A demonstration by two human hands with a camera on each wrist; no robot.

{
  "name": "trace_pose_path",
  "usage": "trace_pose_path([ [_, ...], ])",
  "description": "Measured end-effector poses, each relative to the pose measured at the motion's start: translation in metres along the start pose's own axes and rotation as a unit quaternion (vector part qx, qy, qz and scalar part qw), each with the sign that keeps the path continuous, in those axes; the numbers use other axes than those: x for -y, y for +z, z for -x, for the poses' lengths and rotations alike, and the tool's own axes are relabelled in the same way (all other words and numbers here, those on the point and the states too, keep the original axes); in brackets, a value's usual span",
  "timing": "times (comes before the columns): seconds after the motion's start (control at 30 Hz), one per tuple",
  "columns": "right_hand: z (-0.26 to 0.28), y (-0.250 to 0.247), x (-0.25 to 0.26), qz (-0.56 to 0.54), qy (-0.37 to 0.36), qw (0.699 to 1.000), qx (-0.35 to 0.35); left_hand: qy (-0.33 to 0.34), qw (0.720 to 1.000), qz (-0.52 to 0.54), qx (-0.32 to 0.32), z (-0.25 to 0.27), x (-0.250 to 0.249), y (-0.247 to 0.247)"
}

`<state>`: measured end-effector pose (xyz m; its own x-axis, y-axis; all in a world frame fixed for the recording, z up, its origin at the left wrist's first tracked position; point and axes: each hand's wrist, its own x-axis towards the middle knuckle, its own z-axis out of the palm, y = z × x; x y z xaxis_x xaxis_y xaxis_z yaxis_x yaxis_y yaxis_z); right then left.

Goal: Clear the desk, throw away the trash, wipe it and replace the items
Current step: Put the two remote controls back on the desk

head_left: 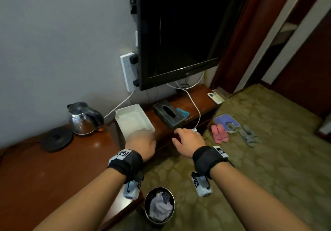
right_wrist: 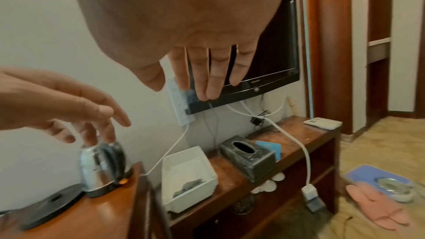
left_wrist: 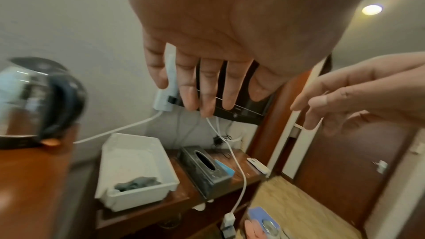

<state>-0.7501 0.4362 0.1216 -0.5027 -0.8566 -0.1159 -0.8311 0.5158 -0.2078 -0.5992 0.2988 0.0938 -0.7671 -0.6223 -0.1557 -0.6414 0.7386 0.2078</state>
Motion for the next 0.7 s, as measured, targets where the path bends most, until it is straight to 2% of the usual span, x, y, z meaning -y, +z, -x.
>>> trace_pose_path([
  [0.13, 0.002, -0.014, -0.084, -0.008, 0.058, 0.998, -0.014, 0.042, 0.999, -0.020, 0.022, -0.042, -0.058, 0.006],
  [0.4, -0.007, -0.052, -0.233, -0.001, 0.180, 0.983, -0.031, 0.121, 0.991, -0.029, 0.050, -0.162, -0.193, 0.012],
  [0.57, -0.022, -0.087, -0.312, -0.016, 0.221, 0.973, -0.058, 0.171, 0.983, -0.038, 0.054, -0.223, -0.286, 0.011],
  [0.7, -0.038, -0.093, -0.371, -0.019, 0.235, 0.971, -0.047, 0.176, 0.981, -0.040, 0.072, -0.265, -0.336, 0.022],
])
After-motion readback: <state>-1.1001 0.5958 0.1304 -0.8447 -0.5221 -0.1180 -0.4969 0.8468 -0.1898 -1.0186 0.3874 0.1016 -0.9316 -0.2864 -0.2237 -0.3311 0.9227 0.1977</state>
